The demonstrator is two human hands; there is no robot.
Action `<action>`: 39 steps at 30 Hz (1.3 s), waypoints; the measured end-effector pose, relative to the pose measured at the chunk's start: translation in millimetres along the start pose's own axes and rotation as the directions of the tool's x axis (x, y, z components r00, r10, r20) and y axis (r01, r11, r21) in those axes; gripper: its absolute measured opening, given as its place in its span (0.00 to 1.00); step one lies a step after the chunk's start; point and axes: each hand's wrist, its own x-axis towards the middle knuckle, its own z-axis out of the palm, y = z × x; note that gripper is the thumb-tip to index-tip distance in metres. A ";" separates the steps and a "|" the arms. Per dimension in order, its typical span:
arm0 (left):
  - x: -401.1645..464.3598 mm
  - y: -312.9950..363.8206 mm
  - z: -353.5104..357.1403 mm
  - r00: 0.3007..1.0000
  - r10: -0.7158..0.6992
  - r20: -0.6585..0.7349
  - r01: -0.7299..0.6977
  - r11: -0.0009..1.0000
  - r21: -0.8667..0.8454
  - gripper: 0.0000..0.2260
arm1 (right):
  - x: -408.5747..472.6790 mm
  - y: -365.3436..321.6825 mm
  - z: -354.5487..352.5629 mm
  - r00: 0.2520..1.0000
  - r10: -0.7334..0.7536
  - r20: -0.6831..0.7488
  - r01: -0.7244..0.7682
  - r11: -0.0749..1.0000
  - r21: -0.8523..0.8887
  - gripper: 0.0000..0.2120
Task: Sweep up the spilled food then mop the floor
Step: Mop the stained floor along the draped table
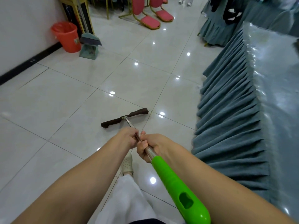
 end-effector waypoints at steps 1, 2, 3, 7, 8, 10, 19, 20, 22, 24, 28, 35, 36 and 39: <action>3.8 -1.5 -1.6 1.000 -0.011 -0.022 0.011 0.999 0.033 0.09 | 4.0 -0.2 -0.7 1.000 0.011 0.000 -0.011 1.000 0.003 0.17; 7.0 -3.0 -3.9 0.999 -0.026 -0.036 0.029 0.998 0.060 0.11 | 7.7 -0.3 -1.5 1.000 0.020 0.001 -0.020 1.000 0.010 0.16; 9.3 -4.1 -6.9 0.998 -0.034 -0.045 0.038 0.995 0.090 0.13 | 10.7 -0.2 -2.1 0.999 0.032 0.002 -0.032 0.999 0.016 0.16; 14.7 -13.7 -15.8 0.994 0.008 -0.105 0.010 0.985 0.171 0.15 | 24.4 2.7 -5.9 0.995 0.100 0.006 -0.100 0.994 0.049 0.16; 17.9 -15.2 -18.1 0.994 -0.024 -0.111 0.040 0.989 0.142 0.15 | 29.3 3.8 -6.2 0.994 0.110 0.001 -0.110 0.991 0.076 0.15; 25.0 -13.7 -21.0 0.987 -0.120 -0.102 0.125 0.991 0.038 0.14 | 39.1 4.3 -4.4 0.992 0.127 -0.012 -0.124 0.982 0.140 0.15; 62.4 50.3 -36.3 0.983 -0.183 -0.033 0.180 0.981 -0.078 0.11 | 81.7 -26.2 43.8 0.985 0.170 -0.016 -0.164 0.969 0.187 0.19; 68.8 61.4 -40.2 0.981 -0.191 -0.034 0.187 0.978 -0.086 0.12 | 87.8 -31.2 52.6 0.986 0.166 -0.013 -0.161 0.969 0.185 0.19; 81.0 86.6 -48.6 0.980 -0.200 -0.023 0.196 0.975 -0.103 0.13 | 100.4 -41.3 73.8 0.988 0.153 -0.007 -0.149 0.972 0.181 0.19; 91.9 115.5 -58.9 0.979 -0.204 0.000 0.202 0.972 -0.118 0.14 | 115.0 -52.1 99.5 0.990 0.140 -0.013 -0.136 0.974 0.180 0.18; 115.3 182.7 -88.0 0.979 -0.202 0.008 0.202 0.972 -0.121 0.13 | 149.0 -77.9 160.8 0.991 0.129 -0.018 -0.125 0.980 0.154 0.19; 164.7 309.9 -143.2 0.979 -0.205 -0.011 0.203 0.977 -0.071 0.13 | 220.9 -115.8 280.0 0.994 0.103 0.020 -0.105 0.971 0.215 0.19; 170.2 325.9 -150.0 0.979 -0.202 -0.022 0.200 0.977 -0.068 0.13 | 230.6 -121.4 294.9 0.995 0.096 0.015 -0.097 0.972 0.214 0.19; 192.8 368.2 -168.7 0.982 -0.187 -0.028 0.185 0.981 -0.057 0.13 | 260.9 -138.7 333.2 0.996 0.087 0.008 -0.087 0.973 0.214 0.17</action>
